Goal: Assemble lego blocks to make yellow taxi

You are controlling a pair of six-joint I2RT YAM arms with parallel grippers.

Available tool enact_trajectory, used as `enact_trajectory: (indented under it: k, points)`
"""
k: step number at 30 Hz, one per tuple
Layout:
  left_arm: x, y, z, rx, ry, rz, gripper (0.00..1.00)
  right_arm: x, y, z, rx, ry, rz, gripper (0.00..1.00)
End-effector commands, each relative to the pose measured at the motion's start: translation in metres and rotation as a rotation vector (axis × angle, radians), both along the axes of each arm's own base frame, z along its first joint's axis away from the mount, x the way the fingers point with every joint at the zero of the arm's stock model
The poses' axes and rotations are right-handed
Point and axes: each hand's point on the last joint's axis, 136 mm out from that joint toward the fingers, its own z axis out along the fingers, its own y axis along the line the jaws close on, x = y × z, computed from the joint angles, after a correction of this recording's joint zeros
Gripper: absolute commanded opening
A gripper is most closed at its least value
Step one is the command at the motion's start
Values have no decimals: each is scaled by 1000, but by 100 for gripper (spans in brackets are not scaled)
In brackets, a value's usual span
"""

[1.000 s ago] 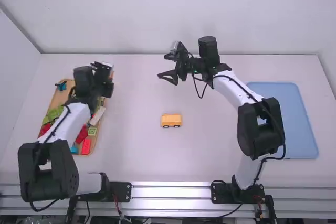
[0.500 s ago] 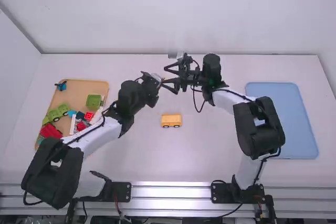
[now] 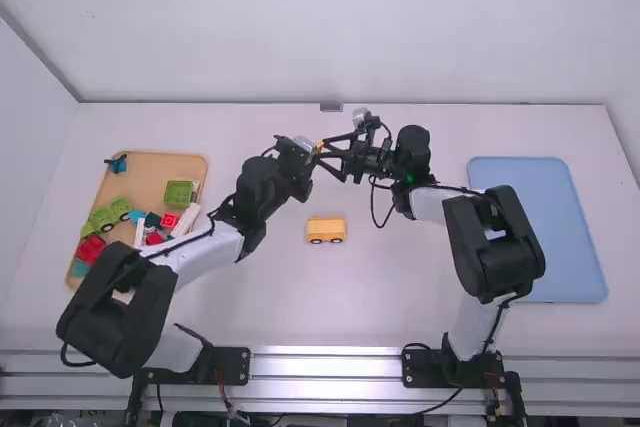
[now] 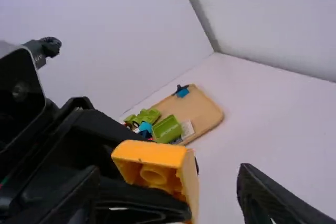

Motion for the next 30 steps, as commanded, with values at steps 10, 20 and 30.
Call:
enact_trajectory:
  k: [10,20,30]
  points:
    - [-7,-12,-11,-23,39,-57,4,-2,10,10,4,-32,-7,75]
    - [-7,-14,-9,-30,29,-68,7,2,11,5,-13,-31,-36,48]
    - [-9,-14,-14,-22,51,-74,61,-1,15,4,-32,-100,-26,25]
